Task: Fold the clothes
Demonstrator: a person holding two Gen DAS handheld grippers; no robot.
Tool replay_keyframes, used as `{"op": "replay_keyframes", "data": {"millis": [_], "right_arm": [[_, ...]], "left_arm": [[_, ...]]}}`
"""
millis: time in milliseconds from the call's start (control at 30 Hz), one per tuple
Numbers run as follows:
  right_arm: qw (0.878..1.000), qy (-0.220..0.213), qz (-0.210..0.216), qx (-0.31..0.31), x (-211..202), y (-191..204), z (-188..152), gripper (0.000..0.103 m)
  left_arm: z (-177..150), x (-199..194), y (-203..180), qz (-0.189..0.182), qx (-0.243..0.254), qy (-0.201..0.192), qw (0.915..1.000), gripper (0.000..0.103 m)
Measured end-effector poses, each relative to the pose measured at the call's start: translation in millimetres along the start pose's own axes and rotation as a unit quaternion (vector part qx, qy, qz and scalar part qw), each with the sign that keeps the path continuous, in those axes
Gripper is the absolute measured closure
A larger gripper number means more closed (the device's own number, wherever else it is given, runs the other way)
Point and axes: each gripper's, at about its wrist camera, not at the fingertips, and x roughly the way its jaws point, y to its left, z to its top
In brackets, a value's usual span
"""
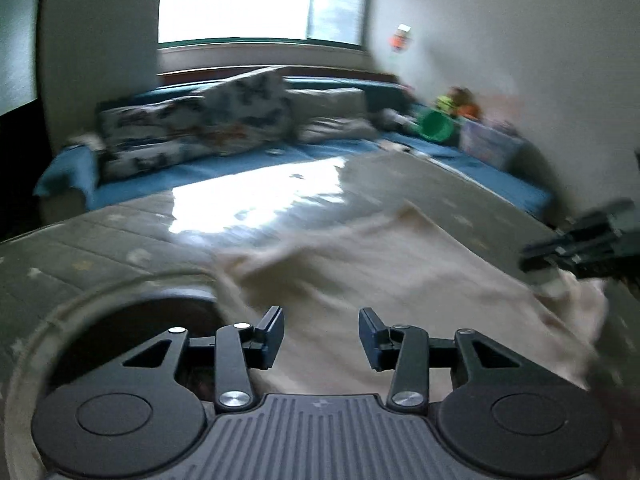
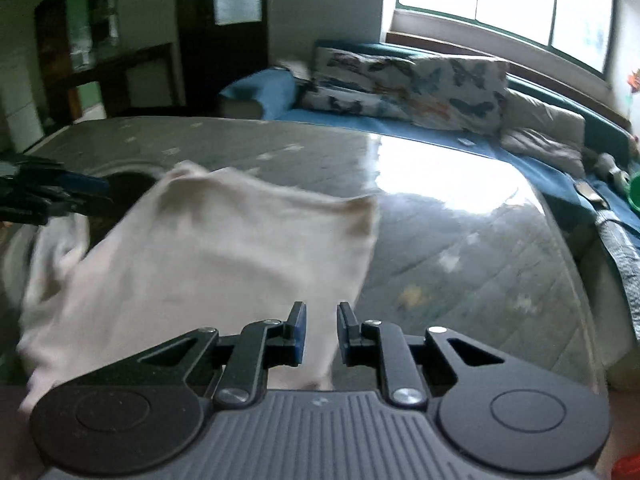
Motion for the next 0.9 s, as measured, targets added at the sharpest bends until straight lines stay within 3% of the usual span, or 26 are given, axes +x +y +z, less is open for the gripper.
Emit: {"op": "replay_keyframes", "data": {"millis": [267, 433, 633, 700, 900], "right_arm": [[0.999, -0.010, 0.023, -0.026, -28.0, 36.2, -52.3, 0.087], [0.999, -0.019, 0.002, -0.048, -32.4, 52.8, -77.4, 0.087], [0.999, -0.040, 0.010, 0.023, -54.6, 32.2, -82.3, 0.087], [0.997, -0.048, -0.009, 0.055, -62.6, 15.6, -79.6, 0.087], [0.983, -0.051, -0.118, 0.129, -68.1, -46.6, -70.2, 0.083]], "left_arm": [[-47.8, -19.5, -57.6, -0.052, 0.069, 0.015, 0.9961, 0.058], [-65.9, -17.6, -69.2, -0.059, 0.099, 0.032, 0.9928, 0.058], [-72.0, -18.1, -63.9, -0.063, 0.107, 0.038, 0.9915, 0.058], [-68.0, -17.7, -62.4, -0.065, 0.106, 0.038, 0.9915, 0.058], [-55.7, -20.4, -63.5, -0.071, 0.102, 0.017, 0.9921, 0.055]]}}
